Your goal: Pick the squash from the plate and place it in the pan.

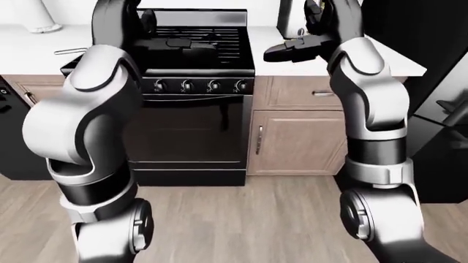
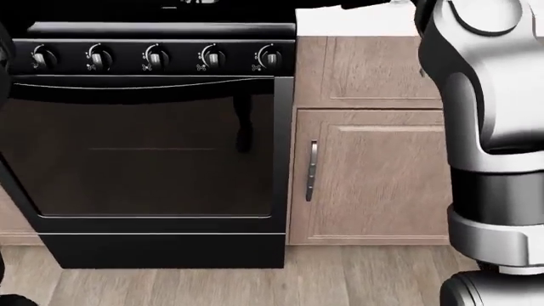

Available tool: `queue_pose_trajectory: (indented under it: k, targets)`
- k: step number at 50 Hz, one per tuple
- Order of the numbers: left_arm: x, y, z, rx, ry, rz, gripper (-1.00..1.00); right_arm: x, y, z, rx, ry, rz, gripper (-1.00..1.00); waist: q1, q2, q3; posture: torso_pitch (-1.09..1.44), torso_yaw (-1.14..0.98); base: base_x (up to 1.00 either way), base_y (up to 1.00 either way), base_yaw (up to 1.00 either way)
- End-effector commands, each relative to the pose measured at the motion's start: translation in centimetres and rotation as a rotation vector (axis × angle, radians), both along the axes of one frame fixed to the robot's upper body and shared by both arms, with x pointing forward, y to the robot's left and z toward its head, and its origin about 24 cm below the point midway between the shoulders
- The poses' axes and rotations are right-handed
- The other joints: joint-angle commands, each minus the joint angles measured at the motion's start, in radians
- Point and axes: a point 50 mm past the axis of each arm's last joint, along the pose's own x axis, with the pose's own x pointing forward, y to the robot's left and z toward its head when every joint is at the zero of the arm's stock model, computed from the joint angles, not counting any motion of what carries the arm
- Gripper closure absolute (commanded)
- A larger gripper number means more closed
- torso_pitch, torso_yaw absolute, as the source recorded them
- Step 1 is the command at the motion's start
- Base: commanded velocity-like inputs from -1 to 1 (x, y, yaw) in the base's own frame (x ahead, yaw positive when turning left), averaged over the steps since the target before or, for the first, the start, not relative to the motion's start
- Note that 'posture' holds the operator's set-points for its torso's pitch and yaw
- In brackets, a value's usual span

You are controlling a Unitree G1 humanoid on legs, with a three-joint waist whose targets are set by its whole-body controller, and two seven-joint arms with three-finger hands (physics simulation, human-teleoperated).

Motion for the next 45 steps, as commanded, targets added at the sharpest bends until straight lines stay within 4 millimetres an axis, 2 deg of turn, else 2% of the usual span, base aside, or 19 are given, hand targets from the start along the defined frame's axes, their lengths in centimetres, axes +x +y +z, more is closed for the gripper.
queue_pose_trajectory:
  k: [1, 5, 10, 11, 13, 14, 16, 19, 24, 26, 28, 29, 32, 40, 41, 42, 43, 44, 45]
  targets:
    - [-0.73, -0.46, 1.57, 0.000, -0.089, -0.025, -1.00, -0.87, -0.56, 2.29, 0.013, -0.107, -0.021, -1.00, -0.006, 0.011, -0.022, 0.00, 0.00, 0.00, -0.39, 0.00]
    - [-0.64, -0.51, 1.47, 0.003, -0.088, -0.026, -1.00, -0.89, -0.59, 2.28, 0.008, -0.107, -0.023, -1.00, -0.002, -0.008, -0.014, 0.00, 0.00, 0.00, -0.38, 0.00]
    - [-0.63, -0.46, 1.45, 0.003, -0.087, -0.026, -1.00, -0.81, -0.56, 2.16, -0.001, -0.105, -0.029, -1.00, 0.006, -0.049, -0.014, 0.00, 0.00, 0.00, -0.36, 0.00]
    - [-0.60, -0.48, 1.41, 0.004, -0.086, -0.026, -1.00, -0.82, -0.56, 2.16, 0.000, -0.106, -0.029, -1.00, 0.009, -0.068, -0.014, 0.00, 0.00, 0.00, -0.16, 0.00]
    - [-0.57, -0.56, 1.35, 0.006, -0.085, -0.028, -1.00, -0.90, -0.56, 2.27, 0.001, -0.108, -0.027, -1.00, 0.014, -0.157, -0.020, 0.00, 0.00, 0.00, -0.12, 0.00]
    - [-0.54, -0.55, 1.33, 0.006, -0.085, -0.028, -1.00, -0.92, -0.56, 2.30, 0.002, -0.109, -0.027, -1.00, 0.010, -0.133, -0.017, 0.00, 0.00, 0.00, -0.11, 0.00]
    - [-0.60, -0.53, 1.41, 0.005, -0.086, -0.027, -1.00, -0.87, -0.50, 2.24, 0.001, -0.107, -0.025, -1.00, 0.008, -0.127, -0.013, 0.00, 0.00, 0.00, -0.11, 0.00]
    - [-0.60, -0.60, 1.39, 0.007, -0.085, -0.028, -1.00, -0.88, -0.46, 2.24, 0.001, -0.107, -0.023, -1.00, 0.003, -0.093, -0.013, 0.00, 0.00, 0.00, -0.10, 0.00]
    - [-0.76, -0.78, 1.49, 0.008, -0.089, -0.034, -1.00, -0.78, -0.48, 2.16, 0.005, -0.102, -0.025, -1.00, 0.005, -0.058, 0.002, 0.00, 0.00, 0.00, -0.16, 0.00]
    - [-0.68, -0.71, 1.43, 0.007, -0.088, -0.032, -1.00, -0.78, -0.49, 2.15, 0.006, -0.101, -0.024, -1.00, -0.003, -0.012, 0.018, 0.00, 0.00, 0.00, -0.50, 0.00]
    - [-0.74, -0.67, 1.52, 0.005, -0.090, -0.031, -1.00, -0.77, -0.46, 2.12, 0.005, -0.100, -0.024, -1.00, 0.004, 0.047, 0.011, 0.00, 0.00, 0.00, -0.61, 0.00]
    - [-0.72, -0.66, 1.49, 0.006, -0.090, -0.031, -1.00, -0.80, -0.43, 2.16, 0.004, -0.100, -0.022, -1.00, 0.006, 0.014, 0.012, 0.00, 0.00, 0.00, -0.62, 0.00]
    - [-0.76, -0.68, 1.47, 0.006, -0.090, -0.032, -1.00, -0.85, -0.47, 2.16, 0.005, -0.101, -0.023, -1.00, 0.008, 0.016, -0.020, 0.00, 0.00, 0.00, -0.63, 0.00]
    - [-0.78, -0.60, 1.50, 0.005, -0.090, -0.029, -1.00, -0.85, -0.34, 2.08, 0.003, -0.100, -0.020, -1.00, 0.016, -0.030, -0.002, 0.00, 0.00, 0.00, -0.79, 0.00]
    - [-0.79, -0.60, 1.50, 0.005, -0.090, -0.029, -1.00, -0.85, -0.30, 2.05, 0.001, -0.100, -0.019, -1.00, 0.019, -0.046, -0.001, 0.00, 0.00, 0.00, -0.66, 0.00]
    - [-0.78, -0.59, 1.49, 0.006, -0.090, -0.029, -1.00, -0.93, -0.10, 2.11, -0.007, -0.107, -0.014, -1.00, 0.018, -0.077, 0.002, 0.00, 0.00, 0.00, -0.09, 0.00]
    - [-0.75, -0.58, 1.47, 0.006, -0.090, -0.029, -1.00, -0.92, -0.07, 2.09, -0.010, -0.108, -0.013, -1.00, 0.023, -0.186, 0.001, 0.00, 0.00, 0.00, 0.00, 0.00]
    - [-0.76, -0.59, 1.48, 0.006, -0.090, -0.029, -1.00, -0.93, -0.04, 2.09, -0.012, -0.112, -0.009, -1.00, 0.017, -0.184, 0.030, 0.00, 0.00, 0.00, 0.00, 0.00]
    - [-0.74, -0.58, 1.48, 0.006, -0.089, -0.028, -1.00, -1.01, 0.03, 2.17, -0.013, -0.117, -0.007, -1.00, 0.012, -0.157, 0.035, 0.00, 0.00, 0.00, 0.00, 0.00]
